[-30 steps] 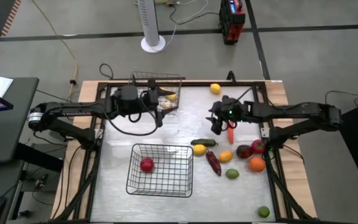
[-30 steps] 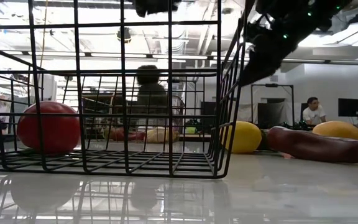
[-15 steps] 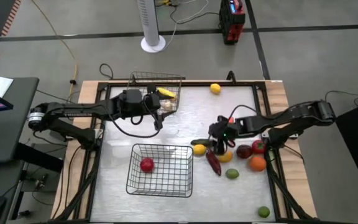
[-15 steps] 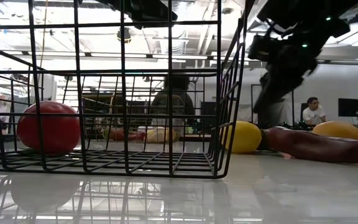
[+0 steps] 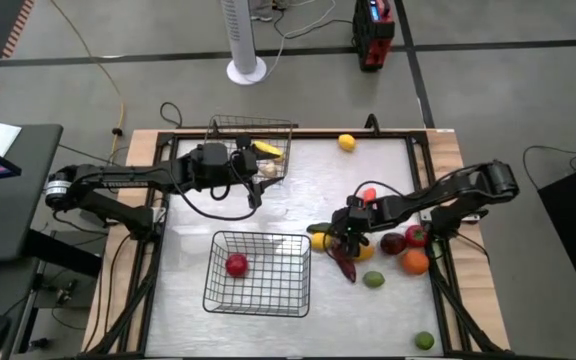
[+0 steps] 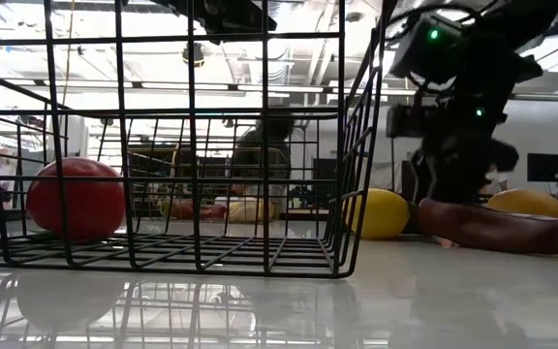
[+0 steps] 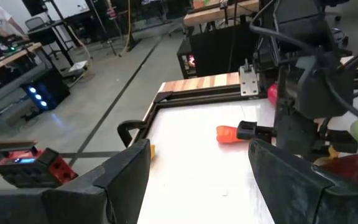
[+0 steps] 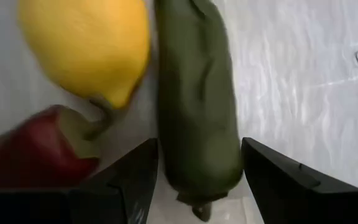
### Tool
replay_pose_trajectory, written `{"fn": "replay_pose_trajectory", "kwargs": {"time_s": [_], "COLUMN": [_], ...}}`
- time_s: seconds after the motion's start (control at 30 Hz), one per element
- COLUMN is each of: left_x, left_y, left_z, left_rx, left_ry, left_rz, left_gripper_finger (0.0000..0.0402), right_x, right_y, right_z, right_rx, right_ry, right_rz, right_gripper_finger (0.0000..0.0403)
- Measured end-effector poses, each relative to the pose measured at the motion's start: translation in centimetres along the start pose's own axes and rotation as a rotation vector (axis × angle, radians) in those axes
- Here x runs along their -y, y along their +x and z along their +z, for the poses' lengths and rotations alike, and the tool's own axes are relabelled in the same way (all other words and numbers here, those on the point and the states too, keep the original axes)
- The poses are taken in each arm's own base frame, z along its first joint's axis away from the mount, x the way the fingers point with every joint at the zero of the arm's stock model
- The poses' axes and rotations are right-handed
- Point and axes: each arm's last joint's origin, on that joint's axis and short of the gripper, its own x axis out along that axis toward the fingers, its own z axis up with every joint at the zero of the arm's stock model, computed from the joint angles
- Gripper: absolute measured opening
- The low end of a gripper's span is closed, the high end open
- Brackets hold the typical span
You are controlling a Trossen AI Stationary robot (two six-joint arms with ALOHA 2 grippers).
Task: Sort produce into baskets
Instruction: Put the green chili pepper into the top wire basket
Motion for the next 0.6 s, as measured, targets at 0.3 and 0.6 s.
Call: {"fn": "replay_pose_trajectory", "kwargs": {"time_s": [0.3, 0.6], "left_x": [0.0, -0.3], "left_y": [0.0, -1.9], "left_z": [0.0, 0.5], "left_rx": [-0.002, -0.015], "left_ry": [0.010, 0.031], "left_rz": [0.010, -0.005], "left_gripper_finger": [0.0261, 0.0261], "right_x": [0.7, 2.3], "right_y": [-0.6, -3.0], "right_z": [0.3, 0.3], "right_rx": [0.031, 0.061], "right_ry": [0.016, 0.050], "right_rz": [-0.026, -0.091], "right_gripper_finger": [0.0199, 0.0174]}}
